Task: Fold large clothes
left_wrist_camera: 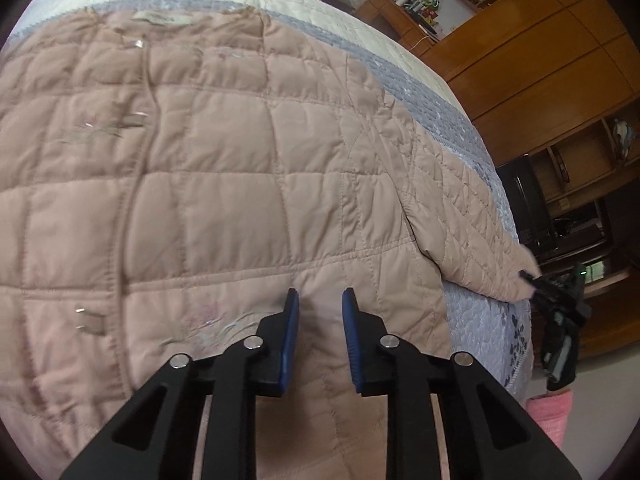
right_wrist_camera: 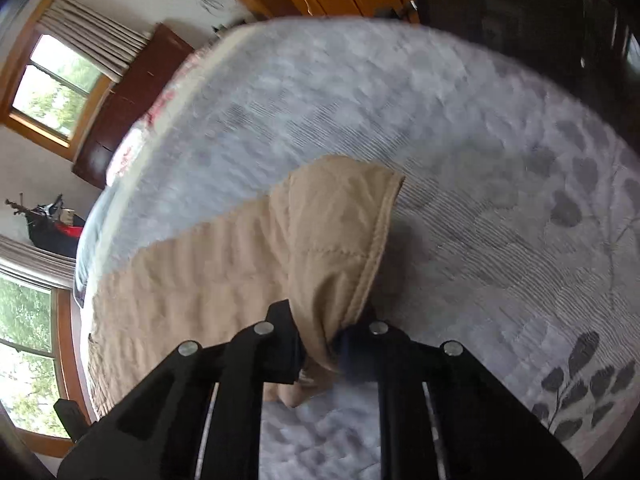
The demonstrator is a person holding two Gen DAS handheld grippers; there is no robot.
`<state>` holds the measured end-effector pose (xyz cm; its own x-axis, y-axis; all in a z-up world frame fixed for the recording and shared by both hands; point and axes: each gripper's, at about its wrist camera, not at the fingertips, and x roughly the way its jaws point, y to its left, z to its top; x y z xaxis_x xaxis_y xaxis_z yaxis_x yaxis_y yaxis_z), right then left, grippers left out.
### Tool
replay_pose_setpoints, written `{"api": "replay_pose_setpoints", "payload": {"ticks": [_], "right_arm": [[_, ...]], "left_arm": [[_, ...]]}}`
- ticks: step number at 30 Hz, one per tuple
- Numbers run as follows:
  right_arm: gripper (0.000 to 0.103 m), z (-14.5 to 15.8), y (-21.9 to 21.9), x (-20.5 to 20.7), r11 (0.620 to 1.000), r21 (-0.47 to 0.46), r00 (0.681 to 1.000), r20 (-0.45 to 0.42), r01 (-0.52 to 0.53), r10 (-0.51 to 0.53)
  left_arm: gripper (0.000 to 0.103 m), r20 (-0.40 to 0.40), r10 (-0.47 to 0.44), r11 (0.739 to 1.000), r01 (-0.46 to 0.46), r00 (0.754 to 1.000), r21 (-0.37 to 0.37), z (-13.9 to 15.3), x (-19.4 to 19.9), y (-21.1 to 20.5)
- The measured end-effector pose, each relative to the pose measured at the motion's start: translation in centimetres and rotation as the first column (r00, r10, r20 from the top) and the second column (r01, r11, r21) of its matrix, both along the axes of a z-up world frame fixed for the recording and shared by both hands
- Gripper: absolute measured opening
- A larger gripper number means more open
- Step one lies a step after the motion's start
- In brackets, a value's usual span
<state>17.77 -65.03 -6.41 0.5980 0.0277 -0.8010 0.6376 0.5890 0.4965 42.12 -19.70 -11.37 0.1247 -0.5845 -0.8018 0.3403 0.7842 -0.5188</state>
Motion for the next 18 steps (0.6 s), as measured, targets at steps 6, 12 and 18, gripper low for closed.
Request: {"api": "replay_pose_setpoints", "payload": {"ticks": [6, 12, 18], "right_arm": [[0.012, 6.5, 7.6, 4.1, 0.979, -0.073, 0.972, 0.122, -0.193, 0.201], [0.012, 8.7, 18.5, 10.5, 0.891, -0.138, 0.88, 0.152, -0.432, 0.45], [0.012, 7.1, 26.9, 15.9, 0.8, -0.169, 0.803, 0.067, -0.575, 0.592]], "left_arm": [[0.022, 0.064, 0.002, 1.0, -0.003, 0.998, 0.025, 2.0, -0.6, 2.4], [0.022, 0.093, 0.008, 0.999, -0.012, 0.996, 0.043, 2.3, -0.9, 4.1], [0.023, 0.089, 0.035, 0.999, -0.038, 0.995, 0.038, 1.6, -0.4, 5.5]]}}
